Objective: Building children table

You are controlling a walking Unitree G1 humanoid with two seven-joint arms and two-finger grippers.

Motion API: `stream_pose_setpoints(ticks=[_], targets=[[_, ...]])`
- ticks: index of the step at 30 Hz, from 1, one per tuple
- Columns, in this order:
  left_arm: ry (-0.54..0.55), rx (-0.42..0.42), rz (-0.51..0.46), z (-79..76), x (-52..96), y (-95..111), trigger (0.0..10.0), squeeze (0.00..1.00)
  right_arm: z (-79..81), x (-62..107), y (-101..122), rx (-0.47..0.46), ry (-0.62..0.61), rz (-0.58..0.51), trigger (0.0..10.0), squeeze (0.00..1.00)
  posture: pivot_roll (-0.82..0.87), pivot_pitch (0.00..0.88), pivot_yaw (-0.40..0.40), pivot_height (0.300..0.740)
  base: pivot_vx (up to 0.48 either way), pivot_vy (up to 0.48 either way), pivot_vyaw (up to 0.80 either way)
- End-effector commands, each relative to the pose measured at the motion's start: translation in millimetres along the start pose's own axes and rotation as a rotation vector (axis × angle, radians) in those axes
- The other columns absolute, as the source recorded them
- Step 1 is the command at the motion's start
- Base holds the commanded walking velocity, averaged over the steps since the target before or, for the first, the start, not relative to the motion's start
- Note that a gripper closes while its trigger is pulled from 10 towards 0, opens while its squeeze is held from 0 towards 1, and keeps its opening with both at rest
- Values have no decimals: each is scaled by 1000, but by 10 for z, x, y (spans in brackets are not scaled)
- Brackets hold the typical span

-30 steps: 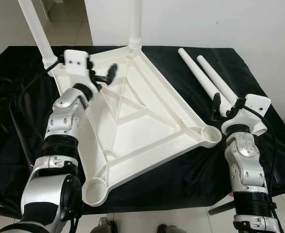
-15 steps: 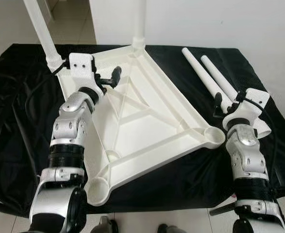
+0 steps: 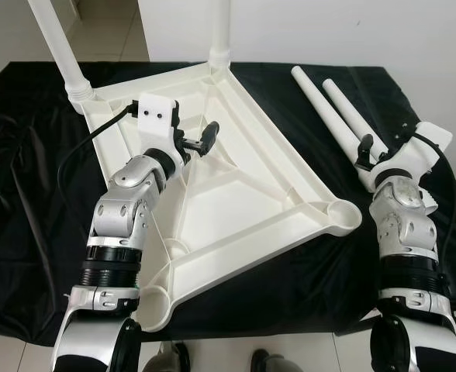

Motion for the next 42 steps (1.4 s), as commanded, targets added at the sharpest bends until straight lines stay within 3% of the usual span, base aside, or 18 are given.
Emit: stream_pose_setpoints(ticks=[1, 17, 32, 33, 35, 36, 37, 38, 42], targets=[[-19, -4, 18, -21, 31, -34, 10000, 0, -24, -13, -30, -3, -9, 22, 10000, 0, 33, 215, 33, 740, 0, 0, 0], [-2, 6, 45, -44, 107, -25, 10000, 0, 112, 34, -308, 40, 137, 223, 10000, 0, 42, 228, 25, 740, 0, 0, 0], [11, 13, 53, -32, 130, -6, 10000, 0, 171, 63, -412, 90, 189, 276, 10000, 0, 50, 239, 26, 740, 0, 0, 0], [12, 12, 53, -30, 132, -3, 10000, 0, 185, 64, -407, 85, 198, 272, 4549, 0, 52, 240, 26, 740, 0, 0, 0], [13, 11, 54, -29, 131, -1, 10000, 0, 194, 64, -394, 88, 206, 261, 4549, 0, 53, 240, 25, 740, 0, 0, 0], [14, 10, 53, -26, 130, 3, 10000, 0, 197, 65, -396, 77, 205, 263, 2471, 0, 55, 238, 24, 740, 0, 0, 0], [14, 10, 53, -26, 130, 3, 10000, 0, 197, 65, -396, 77, 205, 263, 2471, 0, 55, 238, 24, 740, 0, 0, 0], [14, 10, 52, -23, 132, 9, 10000, 0, 212, 73, -395, 70, 218, 263, 0, 0, 55, 238, 24, 740, 0, 0, 0], [16, 9, 50, -19, 130, 20, 10000, 0, 251, 91, -395, 40, 241, 268, 0, 0, 54, 233, 23, 740, 0, 0, 0]])
Point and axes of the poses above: a point about 5 cm out from each wrist's last joint towards the gripper, its own x axis pointing back from the gripper into the wrist, its own y axis along the axis of the wrist's last joint, z = x × y, the point moved 3 cm from there along -x, pointing out of the wrist towards the gripper, and after that the axes turned 5 degrees about x, right-handed, at the moved point
